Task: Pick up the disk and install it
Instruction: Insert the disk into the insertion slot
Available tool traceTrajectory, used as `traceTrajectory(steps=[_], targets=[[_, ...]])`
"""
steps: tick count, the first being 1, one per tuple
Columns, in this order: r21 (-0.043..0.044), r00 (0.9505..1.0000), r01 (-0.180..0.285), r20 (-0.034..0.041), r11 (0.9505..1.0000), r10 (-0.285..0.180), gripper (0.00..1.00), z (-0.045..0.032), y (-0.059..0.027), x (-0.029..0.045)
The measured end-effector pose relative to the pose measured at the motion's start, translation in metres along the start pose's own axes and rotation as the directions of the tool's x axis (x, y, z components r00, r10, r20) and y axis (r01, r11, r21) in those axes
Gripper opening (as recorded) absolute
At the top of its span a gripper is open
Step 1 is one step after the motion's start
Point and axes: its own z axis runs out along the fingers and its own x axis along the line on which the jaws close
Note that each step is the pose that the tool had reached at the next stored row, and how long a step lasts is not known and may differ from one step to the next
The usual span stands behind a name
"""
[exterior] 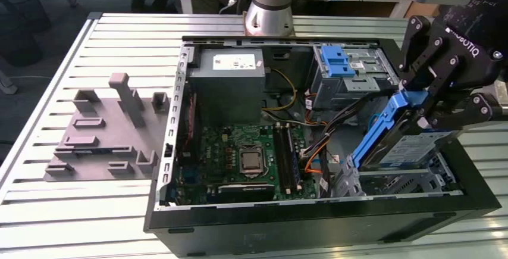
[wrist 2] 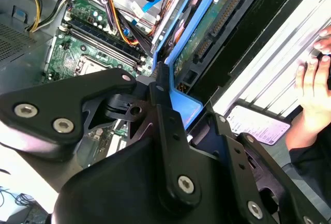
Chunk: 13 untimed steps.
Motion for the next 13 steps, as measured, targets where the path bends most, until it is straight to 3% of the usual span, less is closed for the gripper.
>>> traceTrajectory(steps=[6,7,13], targets=[[0.0,1.0,0.0,-0.0001,1.0,0.0,0.38,0.0041,-0.0001,0.0001],[0.0,1.0,0.0,-0.0002,1.0,0.0,0.44,0.0048,-0.0002,0.0001],[0.0,1.0,0.0,0.0,1.0,0.0,0.43,0.0128,-0.0004,0.0001]])
